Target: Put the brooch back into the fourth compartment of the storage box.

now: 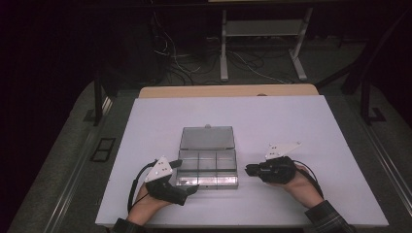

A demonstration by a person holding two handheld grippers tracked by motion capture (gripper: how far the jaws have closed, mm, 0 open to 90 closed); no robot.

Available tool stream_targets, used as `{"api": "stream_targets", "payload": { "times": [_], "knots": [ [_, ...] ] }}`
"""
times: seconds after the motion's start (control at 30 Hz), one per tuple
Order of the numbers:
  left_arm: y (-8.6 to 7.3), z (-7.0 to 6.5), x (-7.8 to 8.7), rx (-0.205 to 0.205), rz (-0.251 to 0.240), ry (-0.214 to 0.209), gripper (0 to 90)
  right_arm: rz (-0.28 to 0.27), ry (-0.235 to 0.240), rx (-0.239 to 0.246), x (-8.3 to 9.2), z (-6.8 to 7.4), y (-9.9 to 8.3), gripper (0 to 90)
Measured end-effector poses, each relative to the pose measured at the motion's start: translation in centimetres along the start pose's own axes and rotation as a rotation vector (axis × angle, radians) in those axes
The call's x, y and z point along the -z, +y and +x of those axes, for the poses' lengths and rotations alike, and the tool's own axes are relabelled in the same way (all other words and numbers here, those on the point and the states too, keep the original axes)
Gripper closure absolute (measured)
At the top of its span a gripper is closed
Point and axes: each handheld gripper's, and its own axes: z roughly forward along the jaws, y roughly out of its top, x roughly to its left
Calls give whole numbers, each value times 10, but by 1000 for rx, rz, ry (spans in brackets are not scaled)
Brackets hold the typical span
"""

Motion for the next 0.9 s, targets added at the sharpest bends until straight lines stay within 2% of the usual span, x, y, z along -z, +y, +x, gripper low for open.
{"api": "stream_targets", "payload": {
  "times": [0.23,0.4,0.9],
  "knots": [
    [0,0,-1,2,-1,0,0,-44,3,-6,10,-3,9,800],
    [0,0,0,3,-2,0,0,-67,9,-3,10,-2,18,800],
    [0,0,0,6,-7,1,0,-63,83,32,-17,13,46,800]
  ]
}}
